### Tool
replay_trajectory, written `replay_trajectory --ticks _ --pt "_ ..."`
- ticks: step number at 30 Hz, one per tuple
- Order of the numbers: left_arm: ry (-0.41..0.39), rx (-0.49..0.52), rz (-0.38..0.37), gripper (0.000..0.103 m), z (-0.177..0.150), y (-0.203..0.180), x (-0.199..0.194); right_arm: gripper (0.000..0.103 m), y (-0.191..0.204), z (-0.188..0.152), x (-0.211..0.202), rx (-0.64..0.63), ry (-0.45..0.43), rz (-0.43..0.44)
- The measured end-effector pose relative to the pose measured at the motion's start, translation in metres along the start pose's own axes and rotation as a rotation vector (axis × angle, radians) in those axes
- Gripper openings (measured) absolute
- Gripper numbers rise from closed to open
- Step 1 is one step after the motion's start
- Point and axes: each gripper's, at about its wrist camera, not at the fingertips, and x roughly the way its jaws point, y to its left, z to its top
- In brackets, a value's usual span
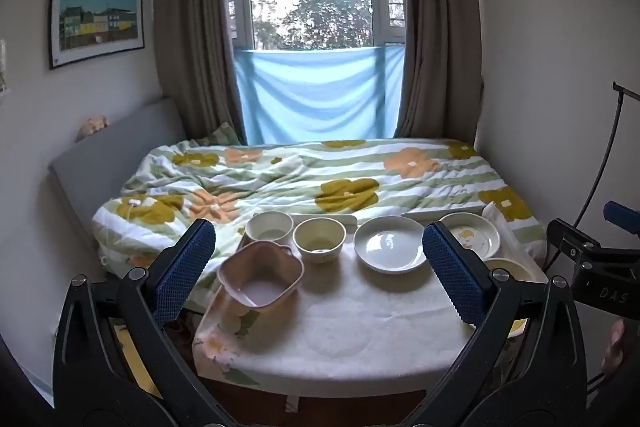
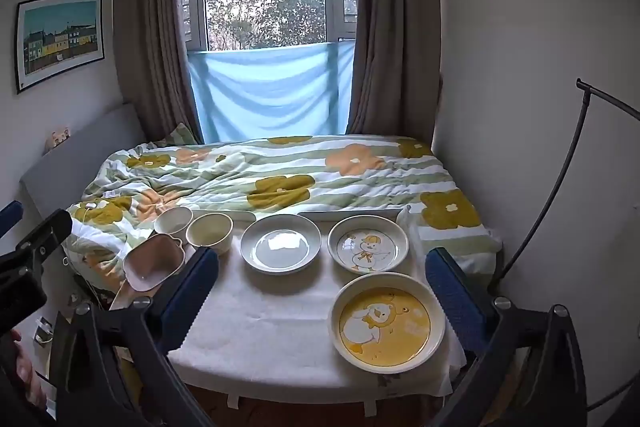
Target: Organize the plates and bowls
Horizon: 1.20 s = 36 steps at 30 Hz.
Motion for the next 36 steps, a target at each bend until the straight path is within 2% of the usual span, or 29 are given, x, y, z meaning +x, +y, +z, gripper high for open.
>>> replay_trajectory --ticks 36 --pt "0.001 -0.005 0.004 0.103 -0.0018 -0.0070 -0.0003 0.103 -0.0017 0.0002 -0.0013 0.000 0.005 0.005"
